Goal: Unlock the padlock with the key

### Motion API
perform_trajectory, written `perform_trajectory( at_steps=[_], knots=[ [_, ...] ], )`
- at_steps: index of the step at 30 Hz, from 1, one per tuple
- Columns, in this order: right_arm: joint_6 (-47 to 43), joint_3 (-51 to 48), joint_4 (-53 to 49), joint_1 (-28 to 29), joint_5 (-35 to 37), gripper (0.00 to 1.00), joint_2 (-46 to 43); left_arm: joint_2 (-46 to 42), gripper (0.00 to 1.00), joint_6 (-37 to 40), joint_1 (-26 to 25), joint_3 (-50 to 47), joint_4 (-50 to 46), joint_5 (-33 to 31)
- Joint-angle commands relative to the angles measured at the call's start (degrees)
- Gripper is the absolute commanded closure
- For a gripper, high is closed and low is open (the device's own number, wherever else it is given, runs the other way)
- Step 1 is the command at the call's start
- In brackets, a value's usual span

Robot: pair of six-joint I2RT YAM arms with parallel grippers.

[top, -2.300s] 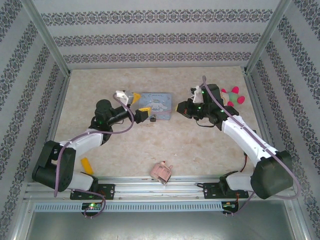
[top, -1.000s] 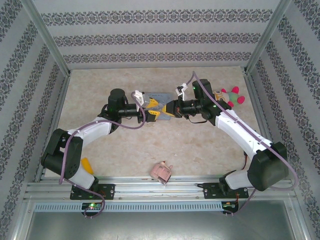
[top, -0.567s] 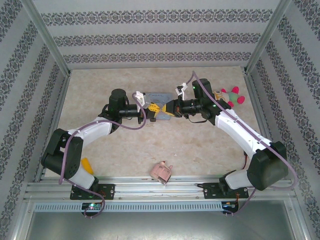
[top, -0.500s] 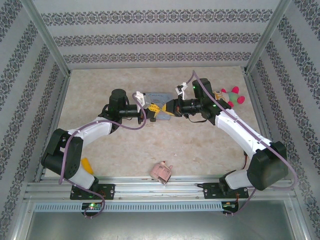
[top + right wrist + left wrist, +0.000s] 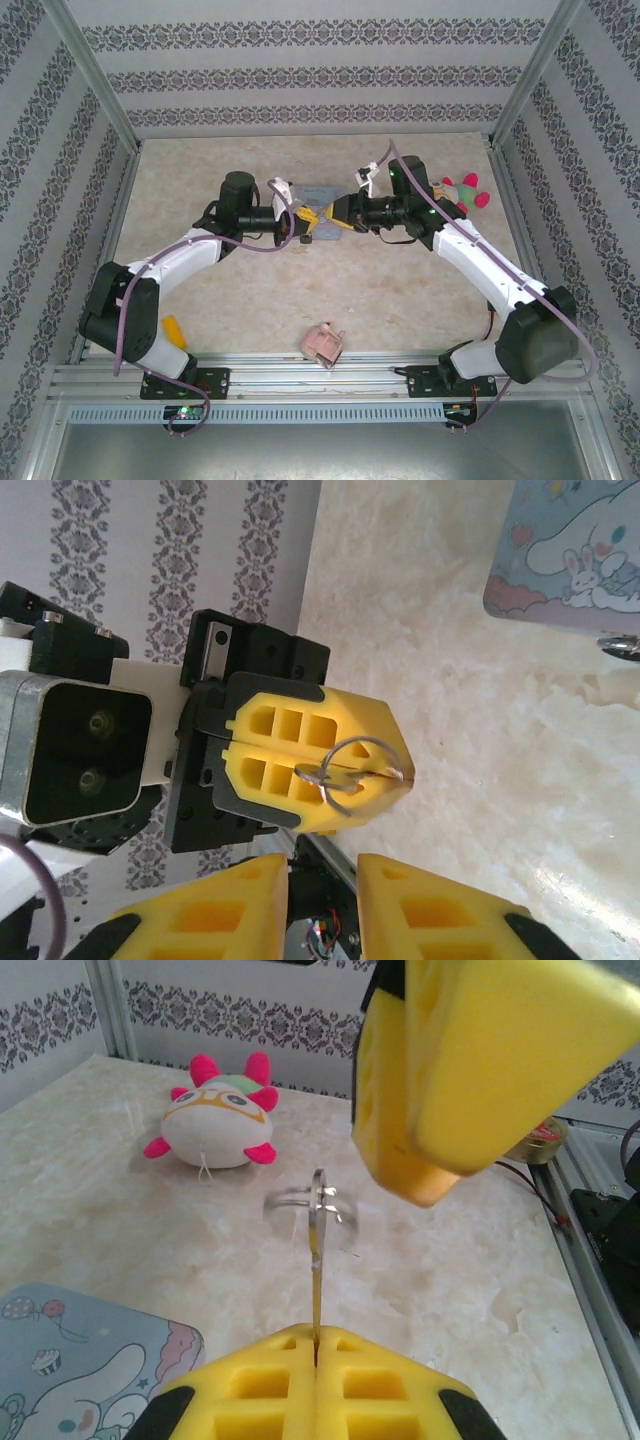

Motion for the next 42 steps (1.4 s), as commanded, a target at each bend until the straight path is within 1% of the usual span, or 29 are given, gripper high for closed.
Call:
perform_trajectory(
  at_steps=[1,6,8,10,12,14,27,32,42],
  knots=[
    [-4.7,2.9,-1.0,-0.4,3.9,0.7,-4.2,-2.5,1.0,5.7,-0.6,4.5,-17.1,-1.6],
    [-15.7,4.7,-3.9,1.8,12.2,0.68,-7.5,-4.0,1.0,11.3,-0.6,8.7,-29.5,-2.0],
    [-20.5,5.0,-4.4,3.1,14.1,0.68,-8.0,-4.5,1.0,13.4,-0.6,10.2,-33.4,-1.6],
    [-24.6,5.6,-5.1,4.2,14.3,0.68,-7.8,-4.9,1.0,15.8,-0.6,11.9,-37.8,-1.2],
    [-27.8,6.6,-6.2,5.2,14.0,0.65,-7.0,-5.4,1.0,18.1,-0.6,13.3,-41.7,-0.9],
    [-29.6,7.6,-6.7,5.9,12.7,0.65,-5.8,-6.1,1.0,19.3,-0.7,13.8,-43.5,-0.9],
    [-32.0,10.9,-7.0,7.4,0.3,0.65,1.7,-10.4,1.0,20.4,-0.7,11.3,-42.1,0.5],
    [-32.2,11.0,-6.9,7.8,-1.3,0.64,2.1,-10.5,1.0,19.9,-0.6,10.9,-41.2,0.4],
    [-32.1,10.8,-7.4,8.0,-1.5,0.64,2.3,-10.6,1.0,19.9,-0.7,10.8,-40.9,0.6]
  ],
)
